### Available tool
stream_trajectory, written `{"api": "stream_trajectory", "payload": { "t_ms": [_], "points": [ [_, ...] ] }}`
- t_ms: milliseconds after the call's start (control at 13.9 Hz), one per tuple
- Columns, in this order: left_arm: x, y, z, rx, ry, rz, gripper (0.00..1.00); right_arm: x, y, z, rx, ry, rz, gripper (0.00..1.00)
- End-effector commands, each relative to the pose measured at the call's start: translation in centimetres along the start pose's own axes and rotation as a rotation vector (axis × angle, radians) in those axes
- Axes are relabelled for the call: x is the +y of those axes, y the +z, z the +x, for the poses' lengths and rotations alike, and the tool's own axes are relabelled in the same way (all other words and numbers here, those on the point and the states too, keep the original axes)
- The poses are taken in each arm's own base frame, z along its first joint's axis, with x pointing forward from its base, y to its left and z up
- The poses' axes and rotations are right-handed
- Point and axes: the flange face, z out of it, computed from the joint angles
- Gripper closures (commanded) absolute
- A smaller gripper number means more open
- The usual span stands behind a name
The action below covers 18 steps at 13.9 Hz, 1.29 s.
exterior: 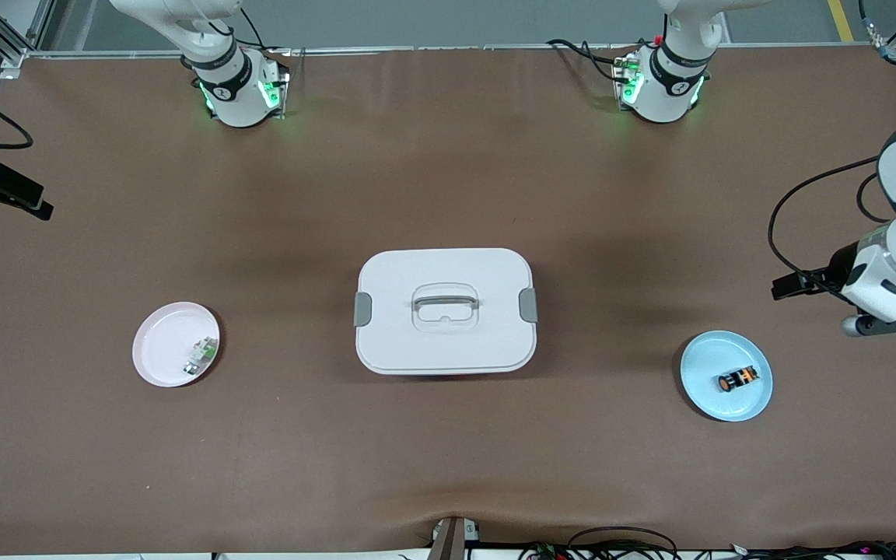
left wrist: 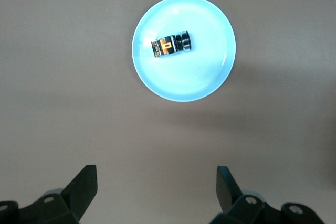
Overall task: Transfer orange switch to right arm and place
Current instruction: 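Reach the left gripper down toward the orange switch on the blue plate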
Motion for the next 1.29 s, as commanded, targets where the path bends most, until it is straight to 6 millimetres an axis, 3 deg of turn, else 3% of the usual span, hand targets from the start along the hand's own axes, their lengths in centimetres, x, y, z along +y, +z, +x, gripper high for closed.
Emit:
{"api": "stream_trajectory", "payload": {
  "t_ms": [0, 431, 790, 1222],
  "points": [
    [-0.8, 2.1, 1.2, 0.018, -0.039, 0.006, 0.0, 0.1, -0.5, -0.6, 0.01, -0.007, 0.012, 0.0],
    [-1.1, 8.3, 4.4, 0.074, -0.071, -0.014, 0.0, 0.1, -0.3, -0.6, 0.007, -0.008, 0.012, 0.0],
    [-2.7, 11.1, 5.9, 0.06, -0.093, -0.009, 0.0, 0.1, -0.4, -0.6, 0.009, -0.008, 0.012, 0.0],
    [-2.7, 14.2, 7.1, 0.087, -0.094, -0.011, 0.0, 0.1, -0.4, -0.6, 0.009, -0.008, 0.012, 0.0]
  ]
}}
